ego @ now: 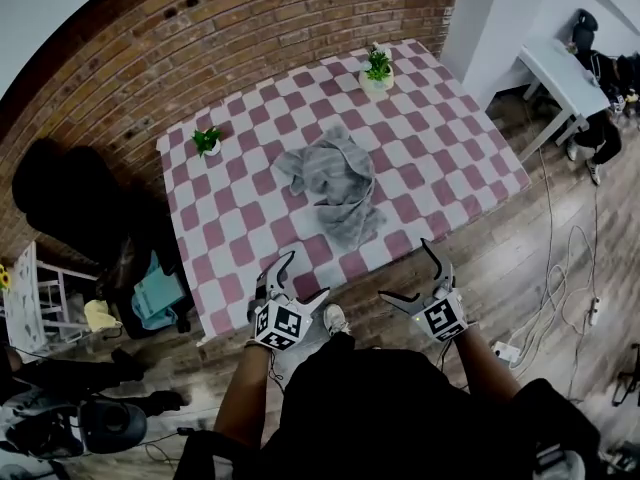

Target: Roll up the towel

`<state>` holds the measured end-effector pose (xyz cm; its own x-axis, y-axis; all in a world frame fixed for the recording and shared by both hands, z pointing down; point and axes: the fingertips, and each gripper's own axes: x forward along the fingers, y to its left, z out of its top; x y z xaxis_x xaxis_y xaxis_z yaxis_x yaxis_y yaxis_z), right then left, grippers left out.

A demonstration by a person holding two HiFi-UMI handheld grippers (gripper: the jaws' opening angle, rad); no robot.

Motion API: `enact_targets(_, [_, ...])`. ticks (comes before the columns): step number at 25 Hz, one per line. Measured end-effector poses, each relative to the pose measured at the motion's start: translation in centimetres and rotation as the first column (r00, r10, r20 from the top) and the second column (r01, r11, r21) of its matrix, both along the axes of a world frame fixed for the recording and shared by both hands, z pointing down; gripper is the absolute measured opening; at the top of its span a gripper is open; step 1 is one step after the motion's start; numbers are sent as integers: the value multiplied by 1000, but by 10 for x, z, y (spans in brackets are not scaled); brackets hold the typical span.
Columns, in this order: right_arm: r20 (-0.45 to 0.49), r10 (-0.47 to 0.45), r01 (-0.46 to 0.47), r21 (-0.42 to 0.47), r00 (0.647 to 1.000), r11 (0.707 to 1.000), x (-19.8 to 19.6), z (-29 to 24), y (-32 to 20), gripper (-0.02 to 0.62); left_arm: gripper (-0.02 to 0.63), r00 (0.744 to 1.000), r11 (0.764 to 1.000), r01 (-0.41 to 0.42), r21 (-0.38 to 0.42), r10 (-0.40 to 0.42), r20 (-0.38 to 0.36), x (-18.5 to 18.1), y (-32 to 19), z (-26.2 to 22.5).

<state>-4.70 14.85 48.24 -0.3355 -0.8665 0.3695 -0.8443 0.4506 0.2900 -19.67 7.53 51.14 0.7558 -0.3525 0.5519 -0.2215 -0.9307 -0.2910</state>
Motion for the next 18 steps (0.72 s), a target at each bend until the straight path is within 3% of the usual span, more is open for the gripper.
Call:
enact_targets(5, [-23,-14,13,-39,1000,999,0,14,-29,591,457,994,997,-81,8,80,75,2,-26,20])
enact_targets(10, [-47,-28,25,-65,998,998,0,26,-52,591,429,968,978,-192,86,174,180,13,-59,36])
enact_targets(14, [-58,-3,-2,-90,998,996,7,34,-64,591,390,928,949,-289,124,246,280,23,-81,50])
enact_targets(18, [-37,-26,23,-83,999,996,8,33,-77,591,359,863,909,-386,155,297,410,33,-102,69])
